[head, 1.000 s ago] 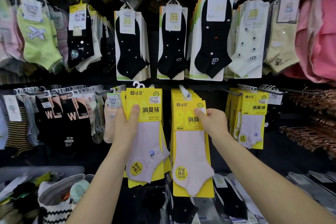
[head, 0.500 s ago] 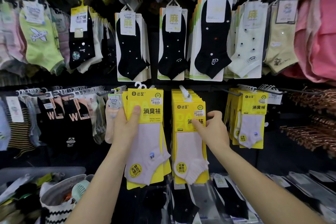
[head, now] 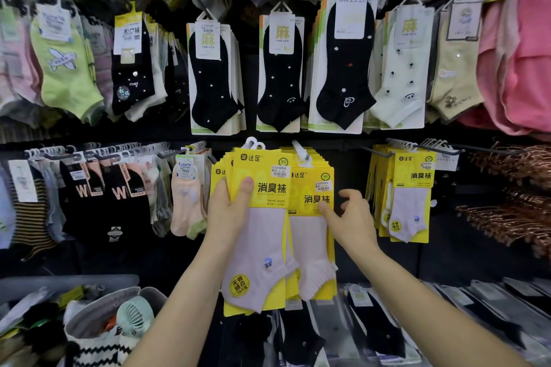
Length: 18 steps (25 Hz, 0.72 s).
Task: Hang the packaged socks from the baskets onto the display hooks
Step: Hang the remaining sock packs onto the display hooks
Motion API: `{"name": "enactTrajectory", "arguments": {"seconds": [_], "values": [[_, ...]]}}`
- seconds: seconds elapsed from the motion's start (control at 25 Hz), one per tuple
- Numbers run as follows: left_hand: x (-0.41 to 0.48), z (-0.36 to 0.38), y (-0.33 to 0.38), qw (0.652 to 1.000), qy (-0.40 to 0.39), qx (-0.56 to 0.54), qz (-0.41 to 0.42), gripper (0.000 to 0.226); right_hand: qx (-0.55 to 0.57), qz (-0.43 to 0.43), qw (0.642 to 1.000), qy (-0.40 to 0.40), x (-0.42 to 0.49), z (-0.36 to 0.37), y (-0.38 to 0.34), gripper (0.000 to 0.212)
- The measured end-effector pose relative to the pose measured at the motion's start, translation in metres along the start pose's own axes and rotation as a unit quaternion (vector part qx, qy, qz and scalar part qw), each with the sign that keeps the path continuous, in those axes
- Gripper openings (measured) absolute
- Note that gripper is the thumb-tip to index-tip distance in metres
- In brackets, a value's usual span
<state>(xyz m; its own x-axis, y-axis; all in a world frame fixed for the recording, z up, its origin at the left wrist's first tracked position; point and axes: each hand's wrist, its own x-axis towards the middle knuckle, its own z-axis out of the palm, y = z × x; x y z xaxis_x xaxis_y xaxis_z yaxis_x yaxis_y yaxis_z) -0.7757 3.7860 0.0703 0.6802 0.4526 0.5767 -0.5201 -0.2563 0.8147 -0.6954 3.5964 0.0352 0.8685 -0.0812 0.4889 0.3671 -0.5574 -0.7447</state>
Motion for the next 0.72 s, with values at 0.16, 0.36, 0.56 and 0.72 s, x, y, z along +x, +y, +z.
{"name": "enactTrajectory", "arguments": {"seconds": [0.16, 0.36, 0.56, 0.72], "values": [[-0.019, 0.02, 0.0, 0.999, -0.045, -0.011, -0.002, 0.012, 0.149, -0.053, 0.987, 0.0, -0.009, -0.014, -0.015, 0.03], [-0.049, 0.051, -0.001, 0.993, -0.102, -0.034, -0.045, 0.026, 0.204, -0.031, 0.977, -0.055, -0.019, -0.034, -0.023, 0.03], [-0.074, 0.079, -0.007, 0.973, -0.124, -0.138, -0.138, 0.029, 0.21, -0.008, 0.976, -0.052, -0.021, -0.065, 0.002, 0.026], [-0.074, 0.111, -0.006, 0.981, -0.134, -0.1, -0.098, 0.015, 0.215, 0.017, 0.975, -0.054, -0.009, -0.092, 0.019, 0.029]]}}
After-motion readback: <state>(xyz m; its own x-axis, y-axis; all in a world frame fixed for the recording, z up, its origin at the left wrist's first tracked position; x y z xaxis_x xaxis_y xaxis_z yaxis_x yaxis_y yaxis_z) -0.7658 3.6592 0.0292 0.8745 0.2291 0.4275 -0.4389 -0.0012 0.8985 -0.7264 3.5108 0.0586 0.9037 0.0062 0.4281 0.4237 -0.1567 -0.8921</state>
